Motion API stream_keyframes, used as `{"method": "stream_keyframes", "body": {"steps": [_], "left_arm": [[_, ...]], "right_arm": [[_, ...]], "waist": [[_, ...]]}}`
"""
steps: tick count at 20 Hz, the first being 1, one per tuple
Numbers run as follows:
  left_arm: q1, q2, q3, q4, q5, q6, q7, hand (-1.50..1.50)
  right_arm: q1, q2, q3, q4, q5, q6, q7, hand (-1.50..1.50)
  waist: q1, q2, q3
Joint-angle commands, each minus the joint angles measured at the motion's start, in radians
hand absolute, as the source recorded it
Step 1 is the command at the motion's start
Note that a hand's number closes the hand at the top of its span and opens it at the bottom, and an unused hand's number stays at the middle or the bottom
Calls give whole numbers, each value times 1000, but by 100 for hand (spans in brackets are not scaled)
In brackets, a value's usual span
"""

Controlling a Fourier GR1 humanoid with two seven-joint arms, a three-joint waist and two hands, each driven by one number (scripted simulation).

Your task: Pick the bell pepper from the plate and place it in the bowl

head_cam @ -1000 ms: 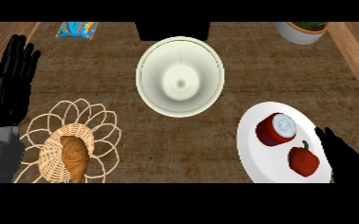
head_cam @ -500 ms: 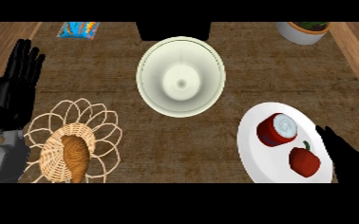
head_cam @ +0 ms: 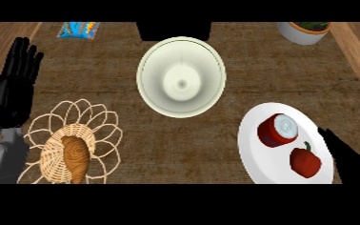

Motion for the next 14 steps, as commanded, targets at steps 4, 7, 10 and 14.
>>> {"method": "stream_keyframes", "body": {"steps": [4,7,10,14], "left_arm": [[-46,-19,37,55,-20,-21,2,0],[2,-21,46,-19,-23,-32,24,0],[35,-28,47,-61,-21,-56,34,0],[6,-22,77,4,-24,-85,-13,0]], "right_arm": [[20,38,-65,149,62,-36,-146,-150],[-4,75,-51,167,101,-44,-156,-150],[28,58,-85,132,69,-13,-224,-150],[37,123,-16,270,184,-146,-337,-150]], "waist": [[-1,0,0],[3,0,0],[3,-1,0],[2,0,0]]}}
